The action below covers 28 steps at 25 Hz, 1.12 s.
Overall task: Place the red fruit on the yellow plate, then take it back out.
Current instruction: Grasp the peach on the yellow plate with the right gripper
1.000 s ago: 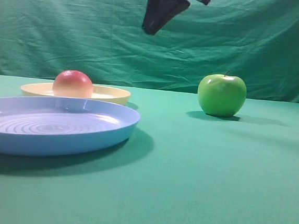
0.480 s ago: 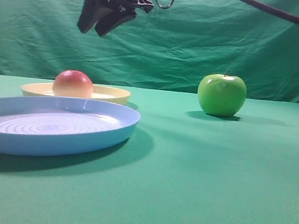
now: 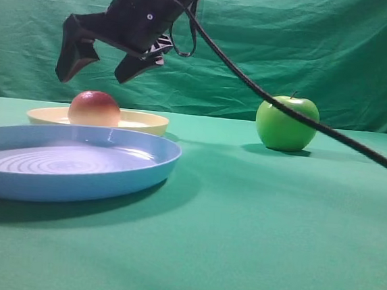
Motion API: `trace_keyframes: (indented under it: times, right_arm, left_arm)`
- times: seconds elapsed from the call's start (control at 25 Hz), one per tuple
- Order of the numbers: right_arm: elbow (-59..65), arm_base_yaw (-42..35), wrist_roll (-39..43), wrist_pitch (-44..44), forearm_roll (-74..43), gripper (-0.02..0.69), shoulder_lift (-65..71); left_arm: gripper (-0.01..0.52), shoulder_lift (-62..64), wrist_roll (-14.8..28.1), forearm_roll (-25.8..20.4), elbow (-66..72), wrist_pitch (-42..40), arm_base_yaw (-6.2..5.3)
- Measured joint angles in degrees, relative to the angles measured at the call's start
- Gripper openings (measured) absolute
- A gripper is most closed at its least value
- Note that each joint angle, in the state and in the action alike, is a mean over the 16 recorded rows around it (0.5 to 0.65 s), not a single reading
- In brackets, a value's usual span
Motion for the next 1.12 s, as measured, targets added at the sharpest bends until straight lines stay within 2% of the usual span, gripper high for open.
trace_keyframes:
  times: [0.4,0.56,0.68,0.84,1.12]
  right_arm:
    - [-0.19,-0.29,0.15,2.99,0.06,0.298,0.76]
    - [-0.25,-0.85,0.37,6.42,-0.15,0.211,-0.92]
    - [-0.29,-1.60,1.12,9.87,-0.53,0.181,-3.34]
    - [-0.27,-2.80,3.81,15.08,-2.57,0.179,-8.09]
    - [-0.11,-4.80,13.91,24.27,-11.94,0.179,-19.04]
  left_arm:
    - [0.000,0.00,0.06,0.00,0.00,0.00,0.00]
    - [0.000,0.00,0.08,0.00,0.00,0.00,0.00]
    - [0.000,0.00,0.08,0.00,0.00,0.00,0.00]
    - [0.000,0.00,0.08,0.00,0.00,0.00,0.00]
    - [0.000,0.00,0.08,0.00,0.00,0.00,0.00]
